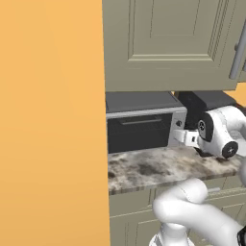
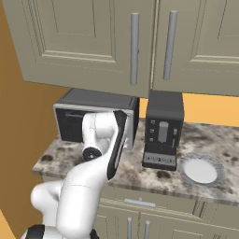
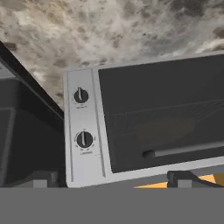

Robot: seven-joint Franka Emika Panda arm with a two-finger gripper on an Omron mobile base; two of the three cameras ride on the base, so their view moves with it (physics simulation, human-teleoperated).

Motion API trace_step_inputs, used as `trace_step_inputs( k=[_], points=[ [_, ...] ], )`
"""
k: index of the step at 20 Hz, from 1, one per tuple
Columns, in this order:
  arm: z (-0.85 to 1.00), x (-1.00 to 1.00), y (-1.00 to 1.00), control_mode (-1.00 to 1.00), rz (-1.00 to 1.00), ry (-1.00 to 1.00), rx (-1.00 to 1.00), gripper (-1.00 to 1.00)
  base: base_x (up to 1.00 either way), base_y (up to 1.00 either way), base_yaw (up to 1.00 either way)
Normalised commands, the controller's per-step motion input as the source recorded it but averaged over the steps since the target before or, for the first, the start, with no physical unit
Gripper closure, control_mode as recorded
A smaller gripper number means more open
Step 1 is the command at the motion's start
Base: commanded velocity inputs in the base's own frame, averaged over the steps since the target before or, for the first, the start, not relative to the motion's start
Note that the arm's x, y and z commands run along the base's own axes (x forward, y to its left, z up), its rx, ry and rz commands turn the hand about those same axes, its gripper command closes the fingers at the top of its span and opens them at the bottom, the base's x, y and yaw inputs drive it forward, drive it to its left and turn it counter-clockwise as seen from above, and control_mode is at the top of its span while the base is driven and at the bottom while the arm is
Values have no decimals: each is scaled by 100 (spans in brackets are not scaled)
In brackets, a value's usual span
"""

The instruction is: Pull the toaster oven rack outwards. Pick up the baguette from the plate and place it on the toaster oven rack. Close the toaster oven door fully and set the temperature to the lowest setting.

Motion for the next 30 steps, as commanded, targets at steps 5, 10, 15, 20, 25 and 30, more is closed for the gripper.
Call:
trace_step_inputs(
  k=[5,10,15,20,25,30],
  points=[
    [-16,0,3,-100,0,-33,0,-100,0,0,0],
    [-16,2,6,-100,-4,-35,0,-100,0,0,0],
    [-13,20,0,-100,-3,-14,3,-100,0,0,0],
    [-8,24,-2,-100,-3,-10,6,-100,0,0,0],
    [0,24,-5,-100,0,-10,6,-100,0,0,0],
    [-6,5,0,-100,0,-9,4,-100,0,0,0]
  ],
)
